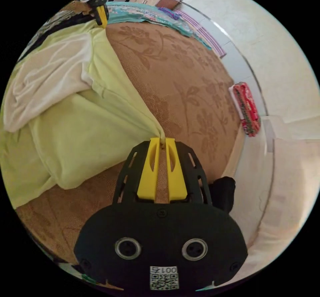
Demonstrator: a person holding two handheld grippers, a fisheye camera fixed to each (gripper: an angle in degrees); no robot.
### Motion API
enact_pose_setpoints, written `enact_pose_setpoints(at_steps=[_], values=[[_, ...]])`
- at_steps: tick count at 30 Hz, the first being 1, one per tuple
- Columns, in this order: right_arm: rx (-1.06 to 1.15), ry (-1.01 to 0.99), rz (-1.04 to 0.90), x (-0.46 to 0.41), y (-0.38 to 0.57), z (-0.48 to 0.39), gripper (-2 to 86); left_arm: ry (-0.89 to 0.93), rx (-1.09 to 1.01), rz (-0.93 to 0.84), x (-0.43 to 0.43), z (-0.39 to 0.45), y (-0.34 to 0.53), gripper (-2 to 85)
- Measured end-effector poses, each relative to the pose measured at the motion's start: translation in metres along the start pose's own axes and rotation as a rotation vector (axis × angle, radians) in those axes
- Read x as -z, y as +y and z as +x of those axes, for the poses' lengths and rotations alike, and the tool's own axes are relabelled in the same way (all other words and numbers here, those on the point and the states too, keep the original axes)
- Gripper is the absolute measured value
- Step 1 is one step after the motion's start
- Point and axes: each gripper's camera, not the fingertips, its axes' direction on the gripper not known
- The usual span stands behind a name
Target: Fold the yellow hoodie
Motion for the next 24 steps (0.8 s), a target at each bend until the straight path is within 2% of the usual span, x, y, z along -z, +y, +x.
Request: enact_pose_setpoints(at_steps=[2,4,9,15,20,24], values=[[0.008,0.059,-0.003,-0.006,0.006,-0.012,2.1,-0.046,0.028,0.017,0.001,0.003,0.007,-0.9],[-0.033,0.038,-0.001,-0.011,0.012,-0.010,2.0,-0.061,0.048,0.026,0.000,0.002,0.011,-0.9],[-0.208,-0.171,0.030,-0.024,0.041,0.027,1.8,0.036,0.195,0.088,-0.004,-0.017,0.036,-0.9],[-0.312,-0.375,0.000,-0.023,0.069,0.072,1.1,0.072,0.180,0.081,0.003,-0.021,0.064,-0.6],[-0.514,-0.350,-0.018,-0.003,0.118,0.113,0.7,0.025,0.323,0.087,0.024,-0.046,0.116,-0.9],[-0.520,-0.411,0.031,0.020,0.117,0.112,0.8,0.039,0.358,0.141,0.043,-0.038,0.139,-1.2]])
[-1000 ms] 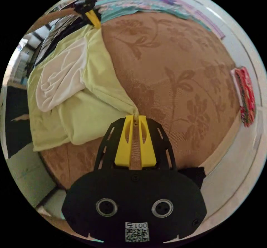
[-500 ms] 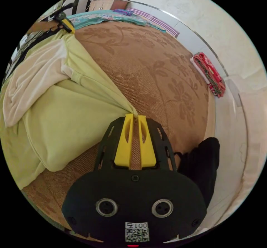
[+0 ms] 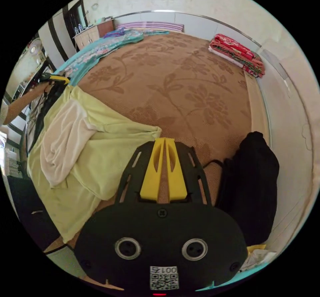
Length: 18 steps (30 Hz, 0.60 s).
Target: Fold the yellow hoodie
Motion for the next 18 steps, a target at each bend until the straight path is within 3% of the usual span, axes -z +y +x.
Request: enact_pose_setpoints(at_steps=[5,10,14,18], values=[[0.090,-0.178,-0.048,0.011,0.014,-0.064,1.3,0.091,-0.002,-0.028,0.018,0.038,0.067,-0.8],[-0.065,-0.271,-0.152,0.039,0.104,-0.096,3.3,0.266,0.151,-0.123,0.033,0.053,0.182,1.3],[-0.132,-0.165,-0.338,0.065,0.195,-0.130,8.1,0.310,0.209,-0.245,0.038,0.069,0.269,4.8],[-0.315,-0.278,-0.416,0.062,0.261,-0.147,12.6,0.415,0.264,-0.296,0.027,0.068,0.306,7.5]])
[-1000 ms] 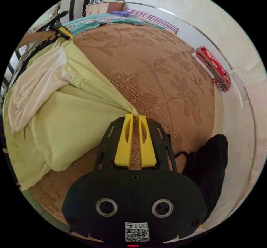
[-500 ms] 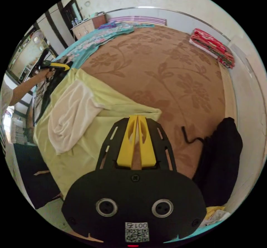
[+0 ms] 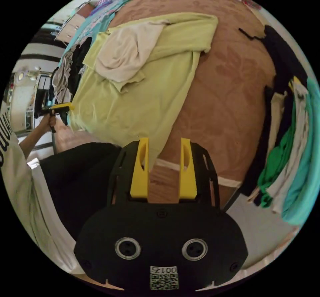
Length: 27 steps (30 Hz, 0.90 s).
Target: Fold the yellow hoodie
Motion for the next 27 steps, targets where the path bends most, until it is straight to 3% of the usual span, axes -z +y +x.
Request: enact_pose_setpoints(at_steps=[10,15,17,19,23,27], values=[[-0.242,-0.042,0.077,-0.038,0.035,0.032,10.7,-0.084,-0.002,0.015,0.003,-0.023,0.026,3.4],[-0.049,0.074,-0.001,-0.031,0.035,0.012,3.3,-0.086,-0.005,0.023,0.019,-0.024,0.039,-0.6],[-0.012,0.061,-0.005,-0.016,0.043,0.018,2.7,-0.003,0.028,0.045,0.038,-0.038,0.051,-0.8],[-0.051,-0.010,0.004,0.001,0.061,0.037,2.3,0.082,0.066,0.038,0.047,-0.052,0.063,-0.9],[-0.129,-0.388,-0.054,0.019,0.098,0.090,1.9,0.203,0.108,-0.031,0.056,-0.074,0.082,-0.9],[-0.112,-0.709,0.154,0.067,0.077,0.135,1.7,0.348,0.115,0.111,0.088,-0.096,0.054,-0.9]])
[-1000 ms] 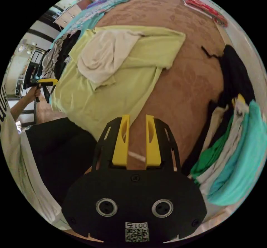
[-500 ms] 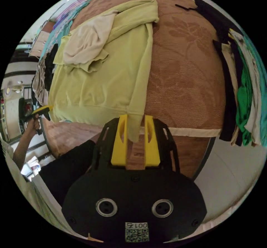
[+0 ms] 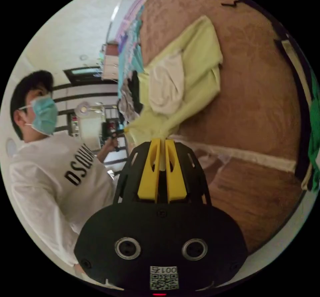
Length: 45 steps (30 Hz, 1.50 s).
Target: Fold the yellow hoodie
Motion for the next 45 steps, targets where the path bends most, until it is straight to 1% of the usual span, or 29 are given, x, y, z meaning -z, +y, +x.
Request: enact_pose_setpoints(at_steps=[1,3,5,6,7,9,11,12,14,16,18,20,21,22,23,24,26,27,28,29,31,32,33,36,39,41,42,44,45], values=[[0.021,-0.014,0.042,0.008,-0.010,-0.001,1.7,0.003,-0.044,0.035,0.011,0.001,-0.023,-0.9],[0.109,-0.034,0.139,0.026,-0.061,-0.001,1.7,-0.014,-0.133,0.079,0.024,0.003,-0.066,-1.0],[0.179,-0.025,0.188,0.028,-0.107,0.003,1.7,-0.077,-0.226,0.094,0.030,0.003,-0.130,-1.1],[0.209,0.012,0.196,0.025,-0.139,0.009,1.7,-0.111,-0.247,0.093,0.029,0.002,-0.146,-1.1],[0.212,0.034,0.204,0.022,-0.154,0.012,1.7,-0.159,-0.251,0.078,0.023,-0.004,-0.178,-1.1],[0.190,0.091,0.223,0.008,-0.210,0.033,1.7,-0.170,-0.185,0.050,0.010,-0.023,-0.221,-1.2],[0.172,0.064,0.293,0.003,-0.234,0.046,1.6,-0.083,-0.056,0.060,-0.001,-0.058,-0.257,-1.3],[0.142,0.043,0.325,0.000,-0.244,0.055,1.5,-0.057,-0.013,0.065,-0.003,-0.067,-0.262,-1.3],[0.087,0.030,0.375,0.001,-0.250,0.064,1.6,0.070,0.120,0.161,0.001,-0.095,-0.260,-1.0],[0.067,0.038,0.410,0.005,-0.245,0.067,1.7,0.139,0.159,0.245,0.007,-0.106,-0.245,-0.8],[0.081,0.116,0.439,0.013,-0.230,0.058,2.0,0.108,0.201,0.355,0.021,-0.111,-0.224,-0.7],[0.102,0.192,0.448,0.018,-0.216,0.047,2.5,0.031,0.229,0.446,0.039,-0.112,-0.198,-0.5],[0.132,0.237,0.445,0.020,-0.207,0.037,2.9,0.020,0.218,0.448,0.040,-0.109,-0.194,-0.4],[0.147,0.254,0.435,0.019,-0.203,0.032,3.1,0.008,0.159,0.411,0.039,-0.101,-0.188,-0.1],[0.182,0.283,0.395,0.013,-0.195,0.022,3.8,-0.018,0.095,0.336,0.032,-0.089,-0.183,0.3],[0.211,0.327,0.330,0.001,-0.188,0.012,4.1,-0.039,0.060,0.297,0.026,-0.082,-0.181,0.2],[0.253,0.406,0.238,-0.023,-0.178,-0.003,3.5,-0.124,-0.116,0.129,-0.004,-0.051,-0.169,-0.4],[0.309,0.436,0.187,-0.041,-0.172,-0.014,2.6,-0.133,-0.158,0.091,-0.012,-0.044,-0.167,-0.6],[0.344,0.438,0.161,-0.051,-0.171,-0.021,2.3,-0.132,-0.244,0.030,-0.028,-0.030,-0.165,-0.7],[0.412,0.428,0.104,-0.072,-0.172,-0.033,1.7,-0.154,-0.296,0.006,-0.041,-0.019,-0.167,-0.8],[0.472,0.471,0.043,-0.102,-0.186,-0.049,1.2,-0.207,-0.329,-0.006,-0.056,-0.009,-0.180,-0.9],[0.501,0.531,0.034,-0.120,-0.200,-0.056,0.9,-0.228,-0.330,0.002,-0.062,-0.005,-0.193,-0.9],[0.519,0.589,0.052,-0.133,-0.216,-0.063,0.7,-0.233,-0.334,0.012,-0.064,-0.004,-0.200,-0.9],[0.510,0.651,0.102,-0.147,-0.256,-0.074,0.5,-0.265,-0.329,0.070,-0.063,0.000,-0.234,-0.9],[0.493,0.703,0.184,-0.138,-0.286,-0.087,0.6,-0.236,-0.289,0.163,-0.050,0.001,-0.263,-0.9],[0.446,0.785,0.247,-0.127,-0.302,-0.090,0.7,-0.229,-0.207,0.202,-0.049,-0.005,-0.278,-0.9],[0.414,0.814,0.252,-0.120,-0.310,-0.089,0.9,-0.244,-0.186,0.207,-0.049,-0.006,-0.279,-0.9],[0.361,0.811,0.231,-0.108,-0.312,-0.089,1.5,-0.315,-0.119,0.254,-0.048,-0.001,-0.269,-0.7],[0.374,0.799,0.227,-0.098,-0.302,-0.093,2.1,-0.327,-0.115,0.275,-0.047,0.002,-0.262,-0.6]])
